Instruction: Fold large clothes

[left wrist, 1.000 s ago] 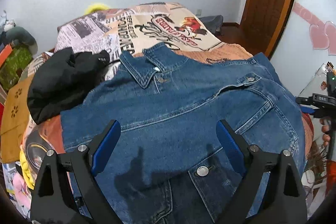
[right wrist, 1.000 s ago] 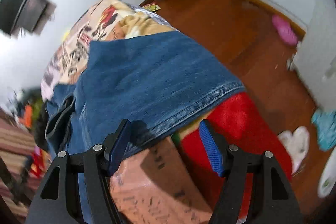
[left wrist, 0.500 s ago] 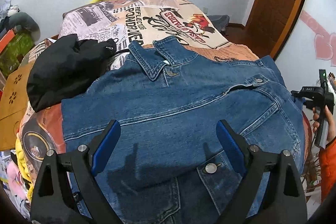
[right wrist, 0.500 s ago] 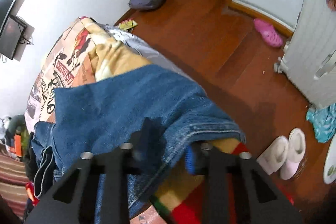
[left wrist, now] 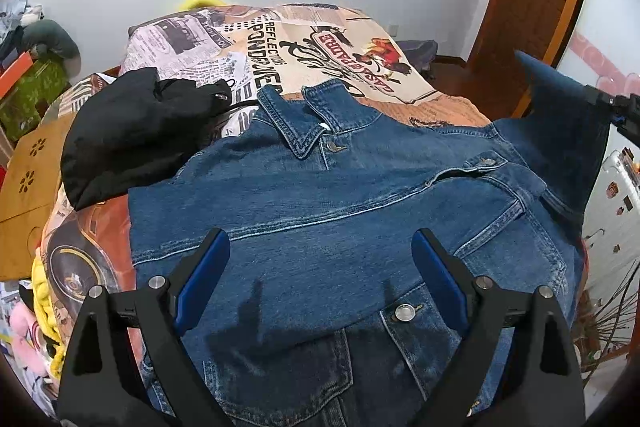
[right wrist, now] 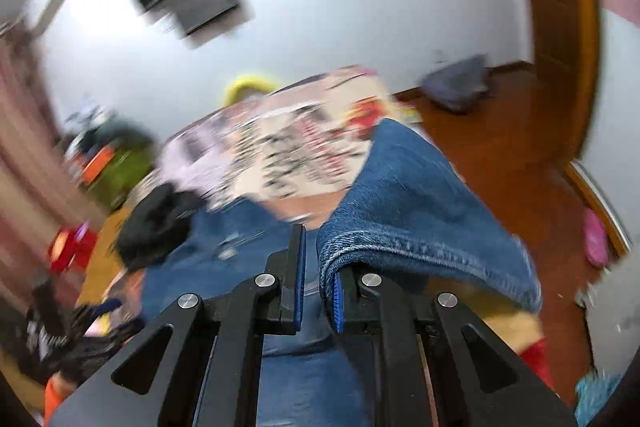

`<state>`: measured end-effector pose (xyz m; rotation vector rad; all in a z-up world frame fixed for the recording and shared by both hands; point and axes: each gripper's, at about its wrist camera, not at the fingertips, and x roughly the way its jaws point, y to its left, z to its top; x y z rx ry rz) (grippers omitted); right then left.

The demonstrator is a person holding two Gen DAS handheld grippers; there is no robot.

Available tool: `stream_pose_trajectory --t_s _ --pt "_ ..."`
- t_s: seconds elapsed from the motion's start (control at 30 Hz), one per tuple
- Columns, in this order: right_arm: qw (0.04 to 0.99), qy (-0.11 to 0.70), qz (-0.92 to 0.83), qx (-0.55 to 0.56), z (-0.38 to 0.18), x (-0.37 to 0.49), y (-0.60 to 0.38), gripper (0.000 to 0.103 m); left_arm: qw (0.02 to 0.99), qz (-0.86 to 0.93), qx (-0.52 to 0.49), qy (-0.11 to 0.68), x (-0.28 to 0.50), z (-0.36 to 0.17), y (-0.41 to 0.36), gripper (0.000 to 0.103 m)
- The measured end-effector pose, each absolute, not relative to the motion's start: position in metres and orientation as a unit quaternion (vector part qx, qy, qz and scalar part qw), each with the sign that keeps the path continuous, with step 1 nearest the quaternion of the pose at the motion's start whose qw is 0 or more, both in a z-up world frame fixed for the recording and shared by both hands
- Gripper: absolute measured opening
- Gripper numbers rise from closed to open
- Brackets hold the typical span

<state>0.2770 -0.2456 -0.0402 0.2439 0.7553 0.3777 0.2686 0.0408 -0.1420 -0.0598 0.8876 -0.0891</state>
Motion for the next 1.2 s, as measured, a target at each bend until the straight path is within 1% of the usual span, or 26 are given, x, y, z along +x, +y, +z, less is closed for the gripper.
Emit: stream_pose_trajectory --t_s 0.1,0.2,0.27,0.3,0.37,0.47,0.53,0.57,0.6,0.67,0.7,0.83,0.97,1.13,1.2 --pt "0.878 0.411 0.228 0.093 -0.064 0.272 -0.209 0.010 0.902 -0.043 -0.030 0.429 0.265 -0.141 0.044 0.092" --pt "0.851 0.466 0.238 0.055 -0.097 0.272 -0.185 0.010 0.902 -0.042 -0.032 0.428 0.260 -0.141 0.048 0.092" --pt "0.842 0.485 0.236 0.029 -0.111 0.270 -0.176 0.012 0.901 -0.043 -0.035 0.429 0.257 -0.141 0.050 0.092" --pt "0.840 0.491 0.233 0.013 -0.116 0.267 -0.173 0.014 0.901 -0.043 -0.036 0.430 0.256 -0.141 0.051 0.092" --pt "0.840 0.492 0.227 -0.006 -0.116 0.262 -0.173 0.014 0.901 -0.040 -0.036 0.431 0.255 -0.142 0.053 0.092" --pt "0.845 0.480 0.235 0.012 -0.100 0.259 -0.185 0.016 0.900 -0.037 -0.037 0.432 0.255 -0.143 0.054 0.092" --pt "0.853 0.466 0.231 0.035 -0.088 0.260 -0.194 0.022 0.901 -0.036 -0.038 0.431 0.254 -0.143 0.053 0.092" --pt "0.860 0.458 0.223 0.043 -0.083 0.259 -0.198 0.034 0.901 -0.036 -0.038 0.430 0.254 -0.143 0.053 0.092" --pt "0.867 0.448 0.214 0.052 -0.077 0.258 -0.201 0.050 0.902 -0.036 -0.038 0.429 0.254 -0.143 0.052 0.092" --pt "0.882 0.423 0.192 0.074 -0.067 0.257 -0.216 0.063 0.902 -0.036 -0.036 0.428 0.254 -0.143 0.051 0.092" --pt "0.889 0.411 0.180 0.085 -0.066 0.259 -0.225 0.065 0.903 -0.036 -0.035 0.428 0.254 -0.143 0.049 0.092" --pt "0.897 0.412 0.116 0.111 -0.072 0.274 -0.256 0.065 0.902 -0.034 -0.031 0.429 0.256 -0.144 0.045 0.092" --pt "0.874 0.443 0.077 0.184 -0.106 0.298 -0.290 0.065 0.903 -0.028 -0.018 0.428 0.256 -0.146 0.042 0.092" --pt "0.813 0.485 0.074 0.313 -0.159 0.322 -0.321 0.065 0.900 -0.034 -0.010 0.434 0.259 -0.148 0.038 0.092" --pt "0.802 0.492 0.069 0.332 -0.171 0.327 -0.323 0.065 0.898 -0.038 -0.012 0.437 0.260 -0.149 0.037 0.092"
